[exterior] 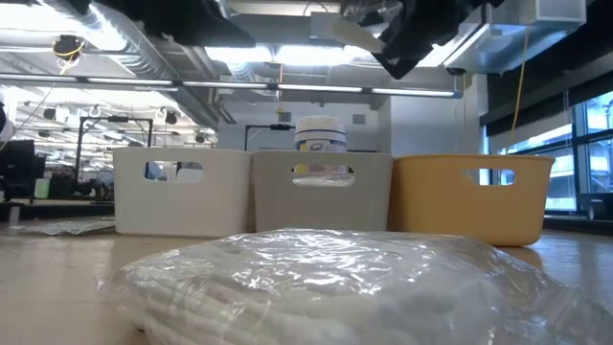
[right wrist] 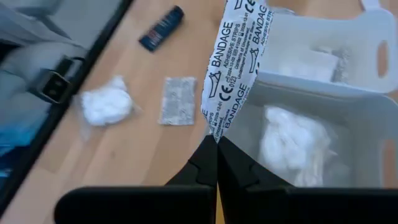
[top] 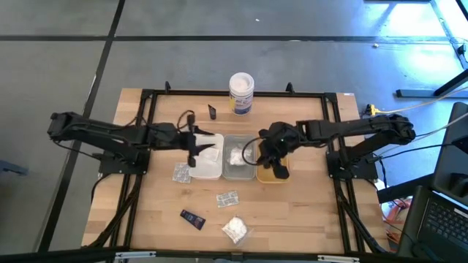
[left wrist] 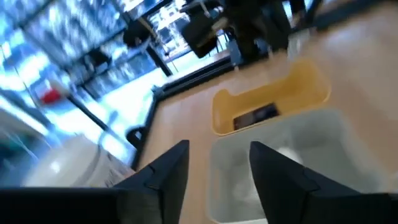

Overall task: Pick & Place Travel size toiletries
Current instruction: Put the white band-aid into the white bin

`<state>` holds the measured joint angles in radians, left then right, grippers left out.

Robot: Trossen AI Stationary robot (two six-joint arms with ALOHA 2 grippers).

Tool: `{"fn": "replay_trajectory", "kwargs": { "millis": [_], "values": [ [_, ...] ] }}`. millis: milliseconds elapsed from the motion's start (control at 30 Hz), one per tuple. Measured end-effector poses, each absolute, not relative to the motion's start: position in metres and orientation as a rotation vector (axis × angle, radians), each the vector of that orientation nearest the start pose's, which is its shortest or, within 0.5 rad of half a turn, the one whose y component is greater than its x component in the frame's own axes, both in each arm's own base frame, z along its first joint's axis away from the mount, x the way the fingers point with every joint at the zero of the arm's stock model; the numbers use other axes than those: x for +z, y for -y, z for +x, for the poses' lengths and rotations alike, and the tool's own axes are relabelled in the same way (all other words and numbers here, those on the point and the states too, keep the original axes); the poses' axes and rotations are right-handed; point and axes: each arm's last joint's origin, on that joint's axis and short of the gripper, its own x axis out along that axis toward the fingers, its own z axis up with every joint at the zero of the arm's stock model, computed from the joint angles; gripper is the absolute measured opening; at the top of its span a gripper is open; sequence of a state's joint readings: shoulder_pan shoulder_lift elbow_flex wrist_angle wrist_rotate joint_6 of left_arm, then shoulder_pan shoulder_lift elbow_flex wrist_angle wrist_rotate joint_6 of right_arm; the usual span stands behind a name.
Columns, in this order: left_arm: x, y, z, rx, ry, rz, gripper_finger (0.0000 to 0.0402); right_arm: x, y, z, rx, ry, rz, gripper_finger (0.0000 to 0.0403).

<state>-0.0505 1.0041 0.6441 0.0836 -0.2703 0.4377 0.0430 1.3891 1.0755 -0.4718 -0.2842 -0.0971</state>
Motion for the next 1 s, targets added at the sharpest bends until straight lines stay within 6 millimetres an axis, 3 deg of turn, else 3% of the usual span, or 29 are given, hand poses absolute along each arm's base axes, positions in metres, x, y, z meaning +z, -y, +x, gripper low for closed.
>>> {"fn": "replay_trajectory", "kwargs": {
  "millis": [233, 500, 733, 1000],
  "values": [
    [0.256, 0.006, 0.253, 0.119, -0.276, 0.873, 0.0171, 0.289, -0.009, 0.292, 0.355, -0.755, 0.044, 0.0],
    [0.253, 0.024, 0.276, 0.117, -0.123, 1.158, 0.0154, 0.306, -0.001, 0.292, 0.33, -0.756, 0.057, 0.0],
    [0.259, 0.032, 0.3, 0.102, -0.11, 1.264, 0.0145, 0.313, 0.002, 0.291, 0.331, -0.758, 0.086, 0.0],
    [0.256, 0.03, 0.316, 0.114, -0.146, 1.253, 0.0143, 0.311, 0.001, 0.289, 0.339, -0.798, 0.114, 0.0]
  ]
}}
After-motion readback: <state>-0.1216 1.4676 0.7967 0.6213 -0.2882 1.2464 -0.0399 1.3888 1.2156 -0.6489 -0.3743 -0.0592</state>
